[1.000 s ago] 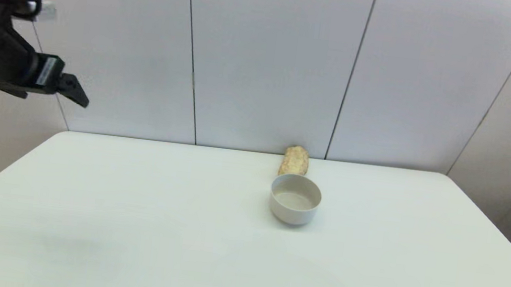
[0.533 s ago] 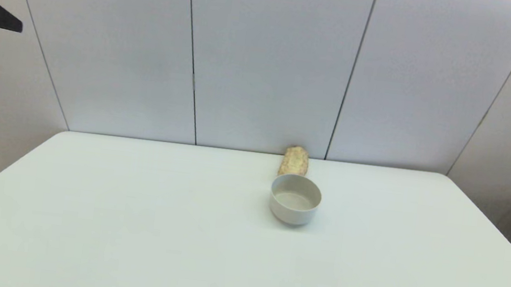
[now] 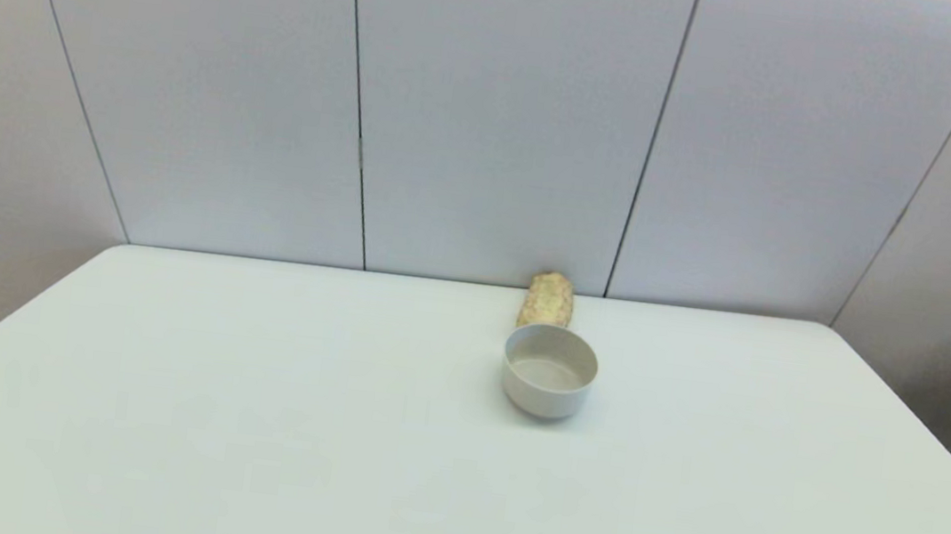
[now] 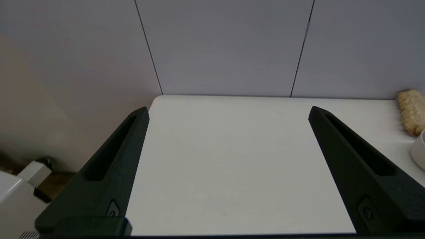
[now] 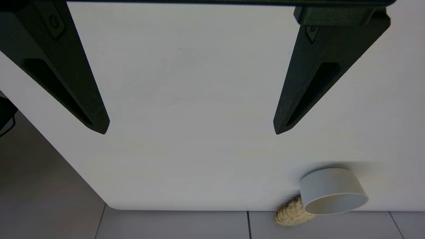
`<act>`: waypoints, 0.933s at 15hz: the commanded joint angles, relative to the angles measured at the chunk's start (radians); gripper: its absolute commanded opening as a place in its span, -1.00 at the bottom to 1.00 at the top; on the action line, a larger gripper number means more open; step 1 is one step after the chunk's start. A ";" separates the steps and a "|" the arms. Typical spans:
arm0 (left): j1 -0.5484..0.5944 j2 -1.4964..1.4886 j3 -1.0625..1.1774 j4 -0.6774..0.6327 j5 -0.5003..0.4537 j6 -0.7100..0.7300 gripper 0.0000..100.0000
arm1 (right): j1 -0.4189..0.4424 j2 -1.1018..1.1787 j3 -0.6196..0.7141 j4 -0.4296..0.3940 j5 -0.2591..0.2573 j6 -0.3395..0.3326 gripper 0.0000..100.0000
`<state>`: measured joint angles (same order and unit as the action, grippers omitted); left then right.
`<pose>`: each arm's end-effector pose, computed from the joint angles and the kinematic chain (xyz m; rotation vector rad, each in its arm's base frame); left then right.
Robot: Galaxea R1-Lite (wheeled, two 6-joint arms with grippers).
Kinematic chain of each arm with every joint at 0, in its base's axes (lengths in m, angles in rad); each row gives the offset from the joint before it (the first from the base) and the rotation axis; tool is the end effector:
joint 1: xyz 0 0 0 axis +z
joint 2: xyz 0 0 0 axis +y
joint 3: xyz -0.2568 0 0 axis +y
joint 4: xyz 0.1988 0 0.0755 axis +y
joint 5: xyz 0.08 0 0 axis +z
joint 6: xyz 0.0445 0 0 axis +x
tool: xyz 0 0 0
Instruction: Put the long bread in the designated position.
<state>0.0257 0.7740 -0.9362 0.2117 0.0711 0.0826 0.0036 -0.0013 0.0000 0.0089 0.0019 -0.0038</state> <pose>0.1245 0.0064 0.2800 0.0836 0.0535 0.0947 0.0664 0.0003 0.0745 -0.0038 0.0076 0.0055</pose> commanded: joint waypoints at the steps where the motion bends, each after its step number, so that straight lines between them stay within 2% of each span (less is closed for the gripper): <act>1: -0.001 -0.364 0.320 -0.100 -0.093 -0.049 1.00 | 0.001 0.001 0.000 0.002 0.001 -0.001 1.00; 3: 0.000 -0.469 0.410 -0.097 -0.198 -0.089 1.00 | 0.001 0.001 0.000 0.000 0.001 -0.001 1.00; 4: 0.000 -0.515 0.465 -0.097 -0.215 -0.086 1.00 | 0.001 0.001 0.000 0.000 0.001 -0.001 1.00; 14: -0.020 -0.774 0.843 -0.084 -0.218 -0.043 1.00 | 0.001 0.001 0.000 0.000 0.000 -0.001 1.00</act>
<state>0.0091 0.0619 -0.1640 0.1270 -0.1489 0.0196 0.0038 -0.0013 0.0000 0.0091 0.0019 -0.0038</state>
